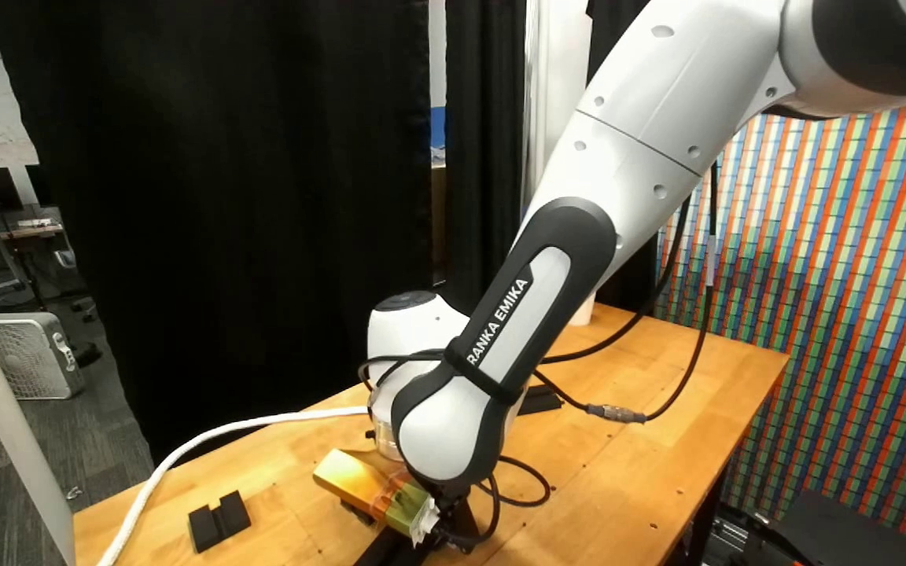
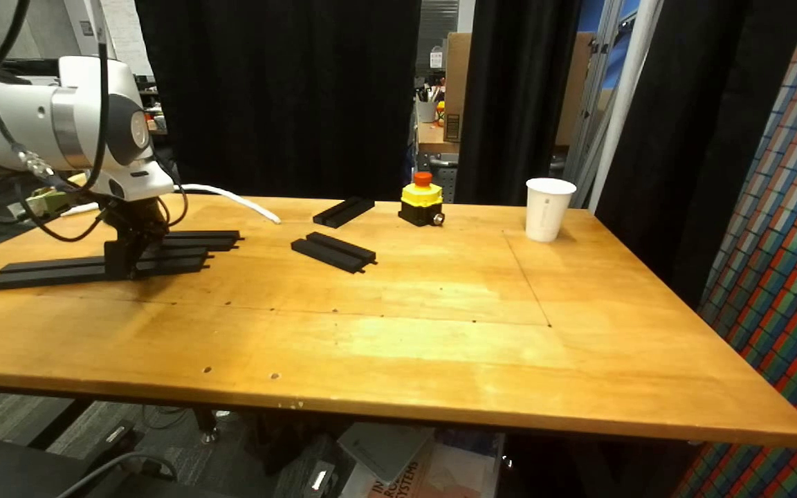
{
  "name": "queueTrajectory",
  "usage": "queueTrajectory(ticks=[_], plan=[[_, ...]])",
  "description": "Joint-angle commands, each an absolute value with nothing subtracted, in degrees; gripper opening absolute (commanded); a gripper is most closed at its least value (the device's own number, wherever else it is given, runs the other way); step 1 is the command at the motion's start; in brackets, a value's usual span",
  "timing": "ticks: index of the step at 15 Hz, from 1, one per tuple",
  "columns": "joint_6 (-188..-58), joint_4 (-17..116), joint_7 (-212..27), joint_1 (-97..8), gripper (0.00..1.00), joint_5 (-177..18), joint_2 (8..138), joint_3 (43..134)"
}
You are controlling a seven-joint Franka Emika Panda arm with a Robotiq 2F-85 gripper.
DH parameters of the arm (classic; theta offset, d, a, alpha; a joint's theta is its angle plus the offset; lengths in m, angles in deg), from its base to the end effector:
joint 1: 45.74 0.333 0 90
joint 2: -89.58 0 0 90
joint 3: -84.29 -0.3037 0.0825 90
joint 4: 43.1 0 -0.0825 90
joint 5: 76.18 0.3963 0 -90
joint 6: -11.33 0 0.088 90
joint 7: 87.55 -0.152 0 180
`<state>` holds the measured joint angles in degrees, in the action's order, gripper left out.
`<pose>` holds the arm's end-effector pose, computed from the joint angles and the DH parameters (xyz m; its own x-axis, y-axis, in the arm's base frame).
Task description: Connect the black pads together
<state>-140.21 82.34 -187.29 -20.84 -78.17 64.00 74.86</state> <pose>0.4591 0.3215 0.1169 0.4283 -0.9019 -0.0557 -0.9034 -0.4286 -0.0069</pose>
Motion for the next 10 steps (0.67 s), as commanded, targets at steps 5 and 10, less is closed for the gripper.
queueTrajectory(ticks=[5, 10], plan=[[-127.91, 77.63, -187.84, -18.77, 1.00, -83.68, 68.92, 77.31], [-123.50, 76.56, -185.75, -21.36, 1.00, -87.57, 71.98, 77.13]])
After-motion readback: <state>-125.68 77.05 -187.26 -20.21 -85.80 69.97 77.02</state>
